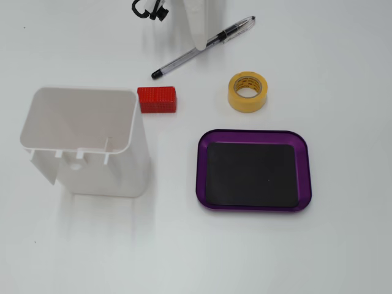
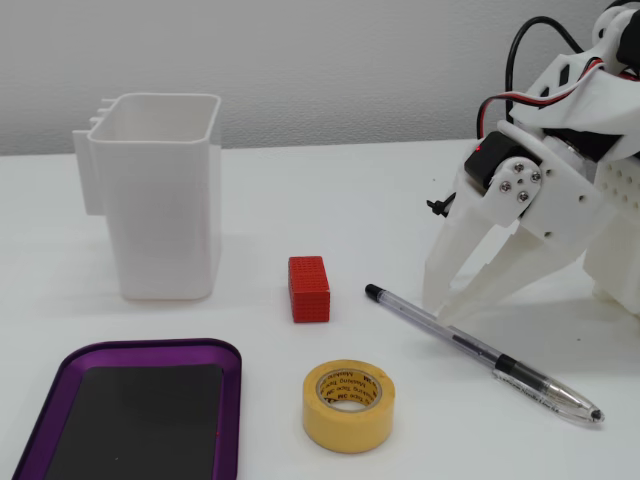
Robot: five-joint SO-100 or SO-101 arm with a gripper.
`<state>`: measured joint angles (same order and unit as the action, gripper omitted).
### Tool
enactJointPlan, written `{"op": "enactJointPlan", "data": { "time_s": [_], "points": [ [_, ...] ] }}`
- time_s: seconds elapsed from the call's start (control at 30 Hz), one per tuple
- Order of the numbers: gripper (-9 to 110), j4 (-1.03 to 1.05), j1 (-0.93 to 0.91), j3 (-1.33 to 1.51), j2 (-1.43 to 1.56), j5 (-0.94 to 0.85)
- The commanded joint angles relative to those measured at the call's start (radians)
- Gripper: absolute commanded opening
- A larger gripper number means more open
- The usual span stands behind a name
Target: Pick up the yellow tape and place it in the box.
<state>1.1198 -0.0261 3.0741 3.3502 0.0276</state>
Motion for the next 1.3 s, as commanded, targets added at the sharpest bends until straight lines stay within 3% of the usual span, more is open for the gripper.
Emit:
{"op": "enactJointPlan", "data": {
  "time_s": [0.0,0.43,0.6,0.93,1.13,1.27],
  "points": [
    [0,-0.046,-0.009,-0.017,0.092,-0.193],
    [0,-0.034,-0.009,-0.126,0.08,-0.193],
    [0,-0.006,0.003,-0.282,0.023,-0.362],
    [1,-0.002,0.078,-0.764,-0.781,-0.359],
    [13,0.103,0.249,-1.045,-1.204,-0.359],
    [16,0.098,0.295,-1.118,-1.365,-0.36]
  ]
}}
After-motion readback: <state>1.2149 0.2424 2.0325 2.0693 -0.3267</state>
